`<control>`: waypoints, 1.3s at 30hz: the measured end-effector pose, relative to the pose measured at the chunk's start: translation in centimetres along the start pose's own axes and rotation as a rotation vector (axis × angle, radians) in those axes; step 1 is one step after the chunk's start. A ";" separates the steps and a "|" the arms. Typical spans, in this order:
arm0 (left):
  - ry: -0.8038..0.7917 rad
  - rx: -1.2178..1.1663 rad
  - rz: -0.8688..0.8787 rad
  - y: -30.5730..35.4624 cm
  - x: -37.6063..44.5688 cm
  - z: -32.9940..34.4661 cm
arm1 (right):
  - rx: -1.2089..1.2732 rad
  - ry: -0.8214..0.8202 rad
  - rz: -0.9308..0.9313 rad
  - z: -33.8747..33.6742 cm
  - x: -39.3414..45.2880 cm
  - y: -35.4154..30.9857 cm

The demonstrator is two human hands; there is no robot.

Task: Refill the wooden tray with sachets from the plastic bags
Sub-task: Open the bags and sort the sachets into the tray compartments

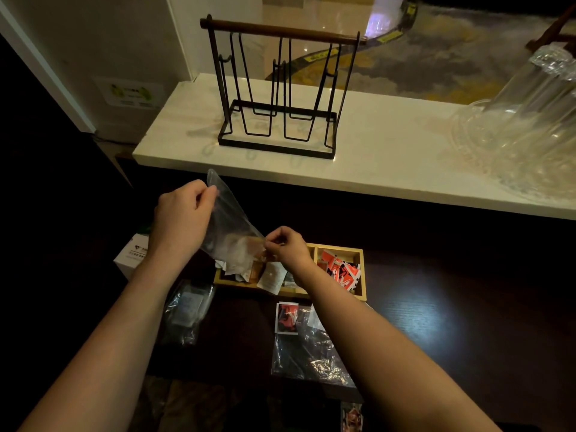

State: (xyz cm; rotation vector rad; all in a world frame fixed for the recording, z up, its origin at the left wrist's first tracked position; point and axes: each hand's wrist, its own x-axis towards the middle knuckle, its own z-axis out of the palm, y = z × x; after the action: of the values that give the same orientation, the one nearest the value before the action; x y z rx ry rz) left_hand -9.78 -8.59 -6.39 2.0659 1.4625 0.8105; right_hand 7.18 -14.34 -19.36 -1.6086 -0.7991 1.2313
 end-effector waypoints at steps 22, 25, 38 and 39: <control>-0.164 -0.207 -0.222 -3.6 -8.4 4.2 | 0.293 -0.085 0.095 -9.7 -9.8 1.8; -0.327 -0.059 -0.218 -4.6 -10.9 6.1 | 0.124 -0.063 0.154 -11.4 -12.1 3.8; -0.596 0.748 0.664 -6.5 -10.2 14.4 | -0.414 0.124 0.265 -14.5 -15.0 13.2; -0.614 0.803 0.690 -6.9 -9.8 14.8 | -0.438 0.145 0.267 -14.4 -15.0 13.2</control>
State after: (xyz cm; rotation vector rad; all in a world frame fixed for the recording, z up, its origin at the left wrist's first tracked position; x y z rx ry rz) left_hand -6.48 -16.36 -23.42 3.0963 0.7547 -0.3167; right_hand 16.13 -36.45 -25.43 -2.1927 -0.8189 1.1557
